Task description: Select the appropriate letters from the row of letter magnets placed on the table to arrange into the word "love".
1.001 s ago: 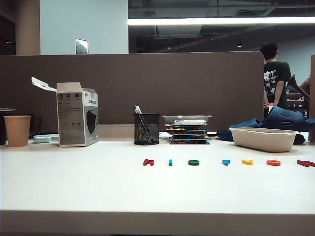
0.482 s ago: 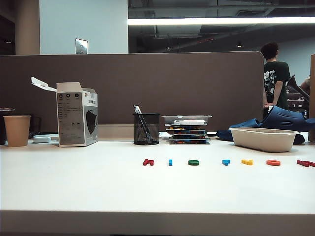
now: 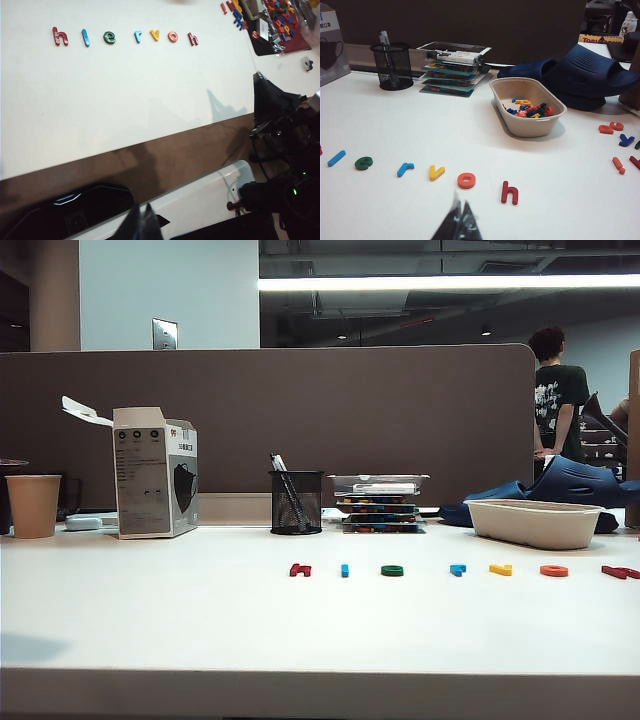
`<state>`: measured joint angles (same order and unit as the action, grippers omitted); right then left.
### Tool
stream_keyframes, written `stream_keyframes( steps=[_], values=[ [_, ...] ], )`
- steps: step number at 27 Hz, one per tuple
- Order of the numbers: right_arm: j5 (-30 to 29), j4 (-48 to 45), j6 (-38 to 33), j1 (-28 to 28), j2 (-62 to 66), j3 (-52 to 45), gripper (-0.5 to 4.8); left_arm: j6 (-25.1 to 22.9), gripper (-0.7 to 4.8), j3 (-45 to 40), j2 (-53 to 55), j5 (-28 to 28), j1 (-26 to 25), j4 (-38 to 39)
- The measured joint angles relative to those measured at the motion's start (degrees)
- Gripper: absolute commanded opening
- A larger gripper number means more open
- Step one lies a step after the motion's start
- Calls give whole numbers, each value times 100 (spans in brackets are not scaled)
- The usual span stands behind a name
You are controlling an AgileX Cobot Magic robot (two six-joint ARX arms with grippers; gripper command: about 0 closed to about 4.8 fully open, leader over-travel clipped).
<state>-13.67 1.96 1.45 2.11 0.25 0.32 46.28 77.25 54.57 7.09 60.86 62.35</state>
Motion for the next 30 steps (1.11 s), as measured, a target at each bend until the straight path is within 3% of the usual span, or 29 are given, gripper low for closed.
stream_keyframes(
  steps=[5, 15, 24, 30],
  values=[
    [0, 0, 0, 0, 0, 0, 3, 98, -4, -2, 184, 192, 352, -361],
    [0, 0, -35, 0, 0, 0, 3, 94, -4, 2, 177, 822, 341, -1250],
    [0, 133, -507, 0, 0, 101, 0, 96, -4, 0, 199, 841, 341, -1281],
    [210, 756, -570, 0, 63, 1062, -1, 96, -4, 0, 199, 848, 341, -1283]
  ],
)
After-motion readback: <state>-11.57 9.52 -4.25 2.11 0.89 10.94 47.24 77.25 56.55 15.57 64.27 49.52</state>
